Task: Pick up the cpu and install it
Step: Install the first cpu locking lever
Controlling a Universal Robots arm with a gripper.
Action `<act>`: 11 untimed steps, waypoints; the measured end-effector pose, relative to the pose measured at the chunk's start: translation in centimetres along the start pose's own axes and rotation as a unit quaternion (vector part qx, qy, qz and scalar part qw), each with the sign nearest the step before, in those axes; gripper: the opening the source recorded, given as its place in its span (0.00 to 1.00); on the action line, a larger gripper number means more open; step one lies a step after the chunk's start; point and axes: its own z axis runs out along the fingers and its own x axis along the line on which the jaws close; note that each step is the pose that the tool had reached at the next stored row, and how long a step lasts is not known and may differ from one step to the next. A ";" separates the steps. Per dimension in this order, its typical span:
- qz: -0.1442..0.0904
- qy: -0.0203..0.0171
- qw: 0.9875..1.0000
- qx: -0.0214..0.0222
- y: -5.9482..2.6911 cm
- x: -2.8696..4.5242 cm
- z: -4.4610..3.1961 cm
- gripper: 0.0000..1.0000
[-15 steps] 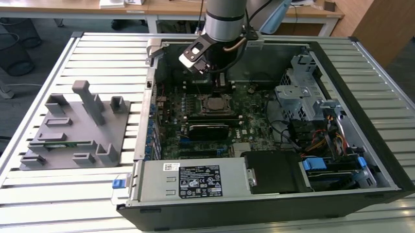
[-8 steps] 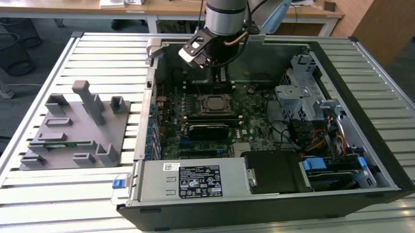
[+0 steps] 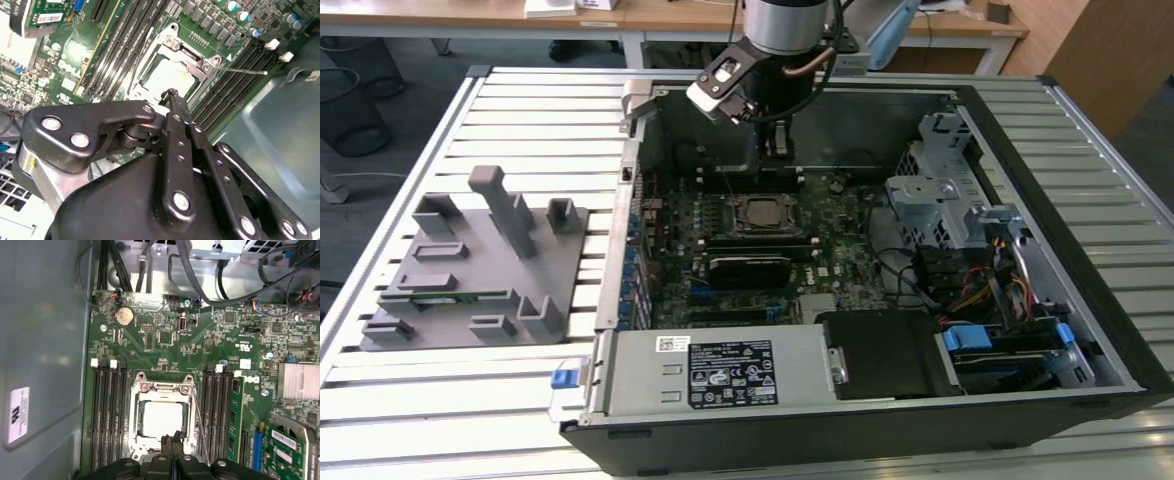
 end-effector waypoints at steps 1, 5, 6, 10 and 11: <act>0.000 0.000 1.000 0.000 0.00 -0.01 -0.19 0.11; 0.000 0.000 1.000 -0.003 0.00 -0.01 -0.35 0.11; 0.000 0.000 1.000 -0.003 -0.01 -0.01 -0.35 0.11; -0.018 -0.001 1.000 -0.004 -0.02 -0.01 -0.36 0.11; -0.027 -0.001 1.000 -0.005 -0.02 -0.01 -0.35 0.11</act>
